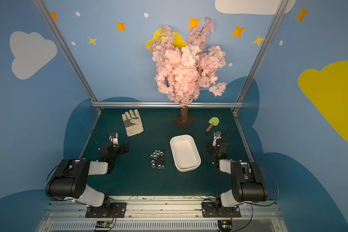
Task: Put the nuts on the desktop into the storage box
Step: Pick up the nut from the center of the board.
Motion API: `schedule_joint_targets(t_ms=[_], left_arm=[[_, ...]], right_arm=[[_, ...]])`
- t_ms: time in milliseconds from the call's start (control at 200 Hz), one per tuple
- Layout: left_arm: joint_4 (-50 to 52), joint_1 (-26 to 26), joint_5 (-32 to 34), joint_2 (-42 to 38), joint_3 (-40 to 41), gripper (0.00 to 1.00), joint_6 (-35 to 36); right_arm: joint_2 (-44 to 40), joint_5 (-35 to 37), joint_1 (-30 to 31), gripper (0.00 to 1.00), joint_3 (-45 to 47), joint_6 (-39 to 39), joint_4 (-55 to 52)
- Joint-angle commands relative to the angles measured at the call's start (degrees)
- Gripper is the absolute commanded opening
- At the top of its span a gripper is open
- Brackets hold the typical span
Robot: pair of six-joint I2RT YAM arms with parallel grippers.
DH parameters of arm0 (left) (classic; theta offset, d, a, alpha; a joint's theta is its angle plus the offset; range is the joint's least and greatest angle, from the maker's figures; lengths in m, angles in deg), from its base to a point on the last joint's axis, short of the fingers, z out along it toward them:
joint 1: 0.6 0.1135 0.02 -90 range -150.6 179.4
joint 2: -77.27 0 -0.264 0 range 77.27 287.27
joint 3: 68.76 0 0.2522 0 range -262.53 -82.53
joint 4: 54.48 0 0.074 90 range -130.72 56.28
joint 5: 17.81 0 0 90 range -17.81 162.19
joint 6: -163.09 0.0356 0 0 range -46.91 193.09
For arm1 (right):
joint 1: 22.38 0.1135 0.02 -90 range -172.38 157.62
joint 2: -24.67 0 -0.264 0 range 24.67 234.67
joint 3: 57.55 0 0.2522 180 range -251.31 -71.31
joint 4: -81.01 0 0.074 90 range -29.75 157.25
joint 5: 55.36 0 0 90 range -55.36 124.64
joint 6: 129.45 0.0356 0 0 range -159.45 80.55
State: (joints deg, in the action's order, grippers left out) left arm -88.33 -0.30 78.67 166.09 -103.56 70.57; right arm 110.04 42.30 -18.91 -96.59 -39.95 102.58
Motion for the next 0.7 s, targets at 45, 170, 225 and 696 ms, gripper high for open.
schedule_joint_targets(t_ms=[45, 170, 225, 696], left_arm=[[-0.42, -0.05, 0.64, -0.75, -1.11, 1.0, 0.86], [-0.25, -0.07, 0.72, -0.77, -1.19, 1.0, 0.65], [0.03, 0.21, 0.38, -0.64, -1.39, 1.0, 0.33], [34.52, -0.04, 2.58, -16.63, -18.77, 1.0, -5.65]], right_arm=[[-1.16, -0.54, 0.0, 0.99, -1.09, -0.29, -0.35], [-1.14, -0.65, -0.03, 0.98, -1.12, -0.27, -0.4], [-1.16, -0.66, -0.08, 0.99, -1.13, -0.29, -0.4], [-13.28, 8.26, 3.07, 0.98, -30.91, 2.53, -47.35]])
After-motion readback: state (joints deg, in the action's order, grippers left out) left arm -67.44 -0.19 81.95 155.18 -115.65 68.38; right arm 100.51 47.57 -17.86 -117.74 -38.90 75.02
